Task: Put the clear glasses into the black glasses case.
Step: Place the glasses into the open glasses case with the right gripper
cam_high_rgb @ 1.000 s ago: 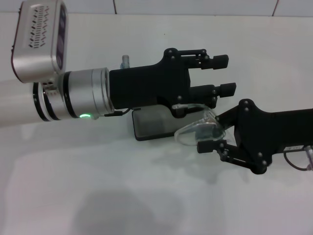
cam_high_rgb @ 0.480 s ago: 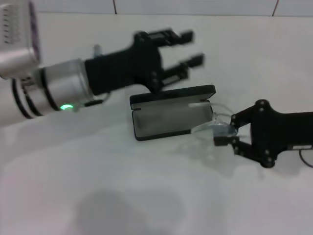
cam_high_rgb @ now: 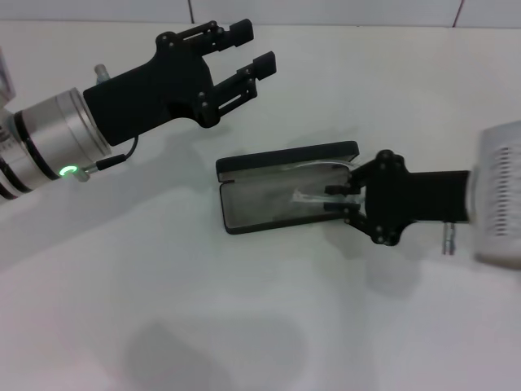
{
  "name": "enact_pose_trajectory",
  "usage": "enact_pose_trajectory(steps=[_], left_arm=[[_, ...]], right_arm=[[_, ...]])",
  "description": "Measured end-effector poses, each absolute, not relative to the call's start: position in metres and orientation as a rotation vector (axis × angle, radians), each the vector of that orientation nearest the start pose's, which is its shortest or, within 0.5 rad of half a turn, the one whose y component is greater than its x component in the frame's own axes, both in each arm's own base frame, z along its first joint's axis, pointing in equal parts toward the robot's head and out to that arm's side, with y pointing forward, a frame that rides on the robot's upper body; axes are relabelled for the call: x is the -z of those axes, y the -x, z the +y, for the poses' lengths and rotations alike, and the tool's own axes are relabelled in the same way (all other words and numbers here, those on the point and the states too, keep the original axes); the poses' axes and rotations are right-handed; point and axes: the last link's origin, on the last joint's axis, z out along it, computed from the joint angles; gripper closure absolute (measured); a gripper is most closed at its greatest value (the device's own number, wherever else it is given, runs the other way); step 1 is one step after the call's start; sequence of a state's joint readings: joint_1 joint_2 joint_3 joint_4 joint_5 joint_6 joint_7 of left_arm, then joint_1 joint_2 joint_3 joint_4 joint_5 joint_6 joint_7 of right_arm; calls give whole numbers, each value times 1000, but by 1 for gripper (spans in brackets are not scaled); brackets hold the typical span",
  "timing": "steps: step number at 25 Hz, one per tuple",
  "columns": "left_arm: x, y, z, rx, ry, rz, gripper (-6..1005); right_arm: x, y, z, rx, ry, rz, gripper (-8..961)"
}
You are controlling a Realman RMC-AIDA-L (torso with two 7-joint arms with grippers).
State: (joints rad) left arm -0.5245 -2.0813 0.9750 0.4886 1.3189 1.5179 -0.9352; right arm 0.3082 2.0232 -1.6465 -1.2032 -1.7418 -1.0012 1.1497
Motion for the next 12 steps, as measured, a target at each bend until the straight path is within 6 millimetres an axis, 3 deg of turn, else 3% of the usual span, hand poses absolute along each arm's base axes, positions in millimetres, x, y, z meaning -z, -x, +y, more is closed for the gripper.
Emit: enact_pose_trajectory(steps=[6, 12], left_arm=[[6, 214, 342, 1149, 2416, -174, 502], [7, 214, 343, 1146, 2419, -171, 502]], right_arm=[[75, -181, 331, -84, 2626, -510, 757], [96, -174, 326, -44, 2597, -580, 752]])
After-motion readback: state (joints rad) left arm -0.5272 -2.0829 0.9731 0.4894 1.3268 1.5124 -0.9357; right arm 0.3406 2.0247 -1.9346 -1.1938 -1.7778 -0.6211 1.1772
